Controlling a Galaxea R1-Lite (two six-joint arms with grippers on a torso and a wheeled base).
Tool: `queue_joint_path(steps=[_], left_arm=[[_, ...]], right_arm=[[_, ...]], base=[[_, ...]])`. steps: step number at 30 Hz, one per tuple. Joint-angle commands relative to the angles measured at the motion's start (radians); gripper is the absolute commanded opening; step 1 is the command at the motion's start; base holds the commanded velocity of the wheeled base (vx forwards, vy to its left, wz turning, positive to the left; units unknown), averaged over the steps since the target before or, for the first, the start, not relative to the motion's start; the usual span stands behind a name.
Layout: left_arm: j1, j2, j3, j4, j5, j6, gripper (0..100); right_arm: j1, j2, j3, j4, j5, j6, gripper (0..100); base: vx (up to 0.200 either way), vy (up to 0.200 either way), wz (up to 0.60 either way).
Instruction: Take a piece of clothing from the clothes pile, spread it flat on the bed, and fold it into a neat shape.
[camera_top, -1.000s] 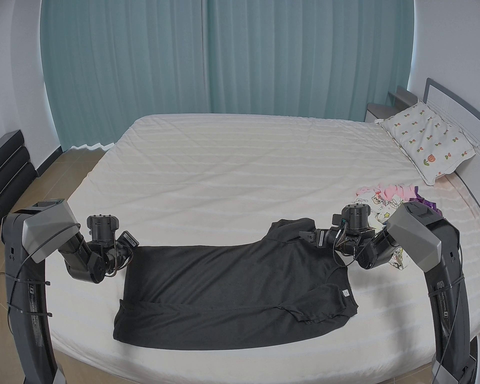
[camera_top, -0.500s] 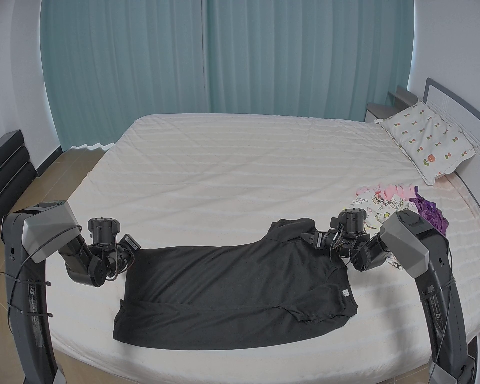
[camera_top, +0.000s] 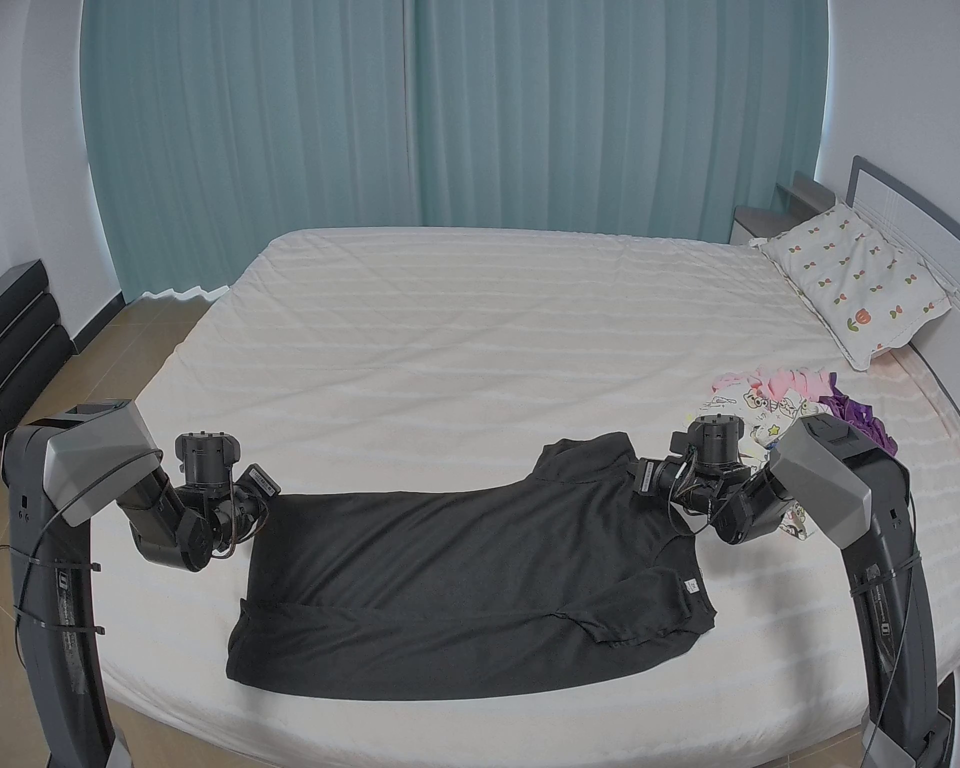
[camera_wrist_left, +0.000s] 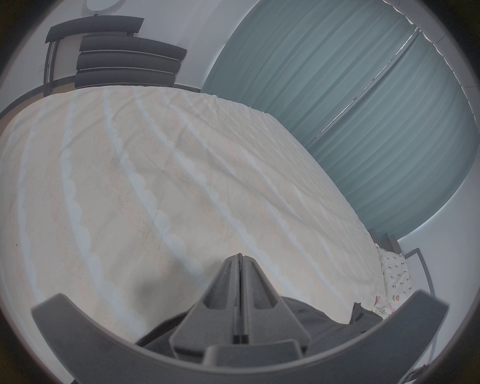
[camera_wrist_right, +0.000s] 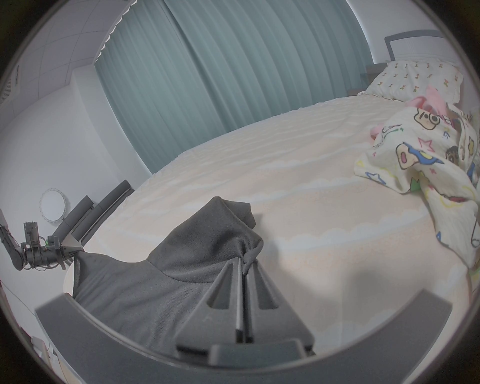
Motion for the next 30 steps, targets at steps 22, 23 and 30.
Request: queue_joint_path(steps=[22, 23, 30], left_arm=[[0.044, 0.006, -0.007, -0.126, 0.074, 0.005, 0], [0.044, 0.006, -0.006, -0.126, 0.073, 0.005, 0], [0.049, 0.006, -0.006, -0.127, 0.073, 0.005, 0]], right_arm=[[-0.039, -0.177, 0.203, -0.166, 0.052, 0.149, 0], [-0.039, -0.181, 0.203, -0.17, 0.052, 0.16, 0], [-0.046, -0.203, 0.258, -0.19, 0.064, 0.177, 0]], base=[[0.0, 0.0, 0.0], [0.0, 0.0, 0.0], [0.0, 0.0, 0.0]])
